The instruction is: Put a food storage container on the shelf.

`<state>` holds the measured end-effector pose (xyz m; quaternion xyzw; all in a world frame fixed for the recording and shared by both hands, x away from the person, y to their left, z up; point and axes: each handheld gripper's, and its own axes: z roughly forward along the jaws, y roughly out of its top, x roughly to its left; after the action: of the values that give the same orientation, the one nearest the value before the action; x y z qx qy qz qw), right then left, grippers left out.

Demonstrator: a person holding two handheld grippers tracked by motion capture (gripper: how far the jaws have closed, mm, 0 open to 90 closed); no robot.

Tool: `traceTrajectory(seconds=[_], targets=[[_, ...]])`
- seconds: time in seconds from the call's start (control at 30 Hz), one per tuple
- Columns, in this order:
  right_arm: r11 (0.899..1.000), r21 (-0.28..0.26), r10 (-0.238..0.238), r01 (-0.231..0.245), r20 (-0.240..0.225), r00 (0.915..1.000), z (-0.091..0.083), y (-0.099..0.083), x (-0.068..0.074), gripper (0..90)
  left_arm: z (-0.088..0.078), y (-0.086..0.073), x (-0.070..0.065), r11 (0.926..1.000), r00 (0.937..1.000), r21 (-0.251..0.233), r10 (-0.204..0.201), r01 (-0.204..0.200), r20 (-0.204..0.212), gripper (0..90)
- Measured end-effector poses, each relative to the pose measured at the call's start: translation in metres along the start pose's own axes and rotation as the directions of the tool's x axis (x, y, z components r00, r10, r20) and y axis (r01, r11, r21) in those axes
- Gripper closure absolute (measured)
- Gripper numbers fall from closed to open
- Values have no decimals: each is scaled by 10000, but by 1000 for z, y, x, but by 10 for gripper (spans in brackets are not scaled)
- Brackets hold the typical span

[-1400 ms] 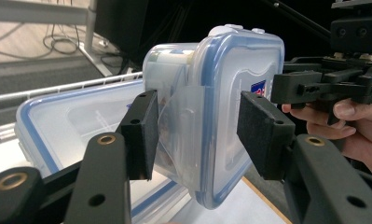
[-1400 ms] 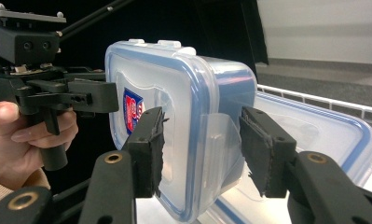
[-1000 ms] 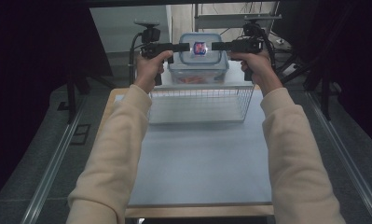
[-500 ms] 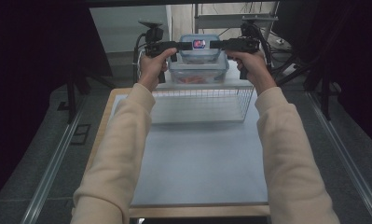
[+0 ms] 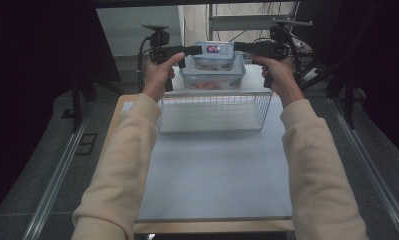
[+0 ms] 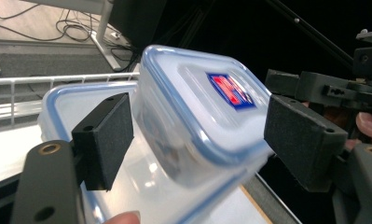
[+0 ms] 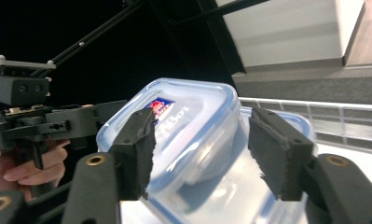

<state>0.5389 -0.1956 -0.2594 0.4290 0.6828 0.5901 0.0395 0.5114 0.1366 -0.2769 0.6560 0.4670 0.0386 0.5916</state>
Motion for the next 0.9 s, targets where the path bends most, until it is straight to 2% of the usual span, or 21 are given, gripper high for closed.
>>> traceTrajectory(seconds=[0.1, 0.17, 0.2, 0.27, 0.3, 0.37, 0.5, 0.9], targets=[[9994, 101, -333, 331, 189, 9993, -10, -8, 4, 528, -12, -7, -3, 9999, 9999, -112, 19, -18, 138, 239], [9966, 332, -758, 753, 165, 9970, -14, -19, 8, 683, -15, -12, -4, 9999, 9998, -126, 46, -43, 184, 239], [9966, 332, -758, 753, 165, 9970, -14, -19, 8, 683, -17, -14, -4, 9999, 9998, -93, 93, -91, 179, 239], [9924, 685, -1037, 1023, 162, 9945, -13, -28, 11, 785, -20, -19, -5, 10000, 9996, -95, 22, -19, 299, 238], [9914, 778, -1067, 1057, 94, 9942, -12, -30, 12, 818, -22, -22, -5, 9999, 9996, -27, 126, -126, 265, 238], [9869, 955, -1290, 1300, -167, 9915, -6, -38, 16, 872, -25, -25, -6, 10000, 9994, -29, 48, -47, 333, 240], [9828, 1152, -1390, 1444, -534, 9888, 7, -45, 24, 890, -29, -27, -6, 9999, 9994, -123, 66, -61, 336, 241], [9851, 1042, -1334, 1365, -365, 9904, 17, -46, 17, 891, -29, -28, -3, 9999, 9994, -101, 59, -55, 353, 243]])
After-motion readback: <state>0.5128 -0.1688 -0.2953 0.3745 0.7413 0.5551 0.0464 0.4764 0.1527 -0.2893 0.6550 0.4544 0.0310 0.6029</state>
